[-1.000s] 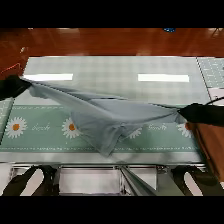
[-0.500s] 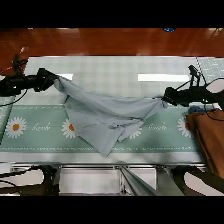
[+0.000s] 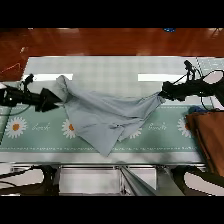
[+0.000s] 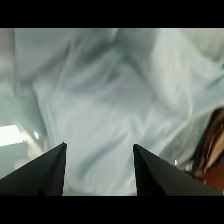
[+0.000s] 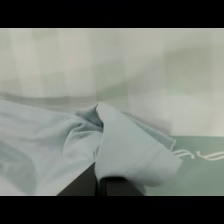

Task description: Fold the shirts.

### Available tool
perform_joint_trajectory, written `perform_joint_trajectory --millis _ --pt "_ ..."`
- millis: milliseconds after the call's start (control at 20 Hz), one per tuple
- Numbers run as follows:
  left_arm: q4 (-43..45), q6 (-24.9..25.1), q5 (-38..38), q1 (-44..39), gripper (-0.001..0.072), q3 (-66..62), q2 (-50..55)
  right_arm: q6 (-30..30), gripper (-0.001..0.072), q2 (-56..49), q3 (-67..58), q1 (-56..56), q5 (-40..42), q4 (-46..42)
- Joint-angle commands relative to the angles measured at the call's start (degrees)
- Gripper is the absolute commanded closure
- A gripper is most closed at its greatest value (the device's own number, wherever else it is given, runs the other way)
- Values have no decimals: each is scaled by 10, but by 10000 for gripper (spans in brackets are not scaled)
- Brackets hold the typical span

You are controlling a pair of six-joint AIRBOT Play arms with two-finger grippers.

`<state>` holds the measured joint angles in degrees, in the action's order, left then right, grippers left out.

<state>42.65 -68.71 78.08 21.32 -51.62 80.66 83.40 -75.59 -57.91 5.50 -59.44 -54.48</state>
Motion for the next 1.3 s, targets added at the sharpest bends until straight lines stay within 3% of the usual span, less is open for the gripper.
perform_joint_trajectory --millis 0,150,300,450,700,750,800,850,1050,1250 --pt "2 14 -7 9 200 164 -101 -23 683 -2 -3 0 -37 1" --pt "-10 -29 -88 4 200 276 -165 -27 683 -2 -3 0 -45 1" --pt "-43 -25 -137 -17 200 336 -168 -27 683 -2 -3 0 -49 2" --pt "-72 -25 -185 -71 200 342 -166 -27 683 -2 -3 0 -51 2" --pt "-172 -23 -330 -189 202 330 -146 -27 683 -2 -3 0 -49 11" --pt "-172 -18 -342 -207 273 318 -139 -26 683 -2 -3 0 -50 14" --pt "-172 -9 -342 -214 549 301 -132 -27 683 -2 -3 0 -52 21" --pt "-172 -7 -338 -216 685 280 -127 -27 683 -2 -3 0 -54 26" --pt "-172 12 -233 -186 689 98 -132 -32 683 31 -33 3 -70 29" --pt "-172 0 -172 -129 689 -186 -168 -12 683 105 -204 26 -81 30"
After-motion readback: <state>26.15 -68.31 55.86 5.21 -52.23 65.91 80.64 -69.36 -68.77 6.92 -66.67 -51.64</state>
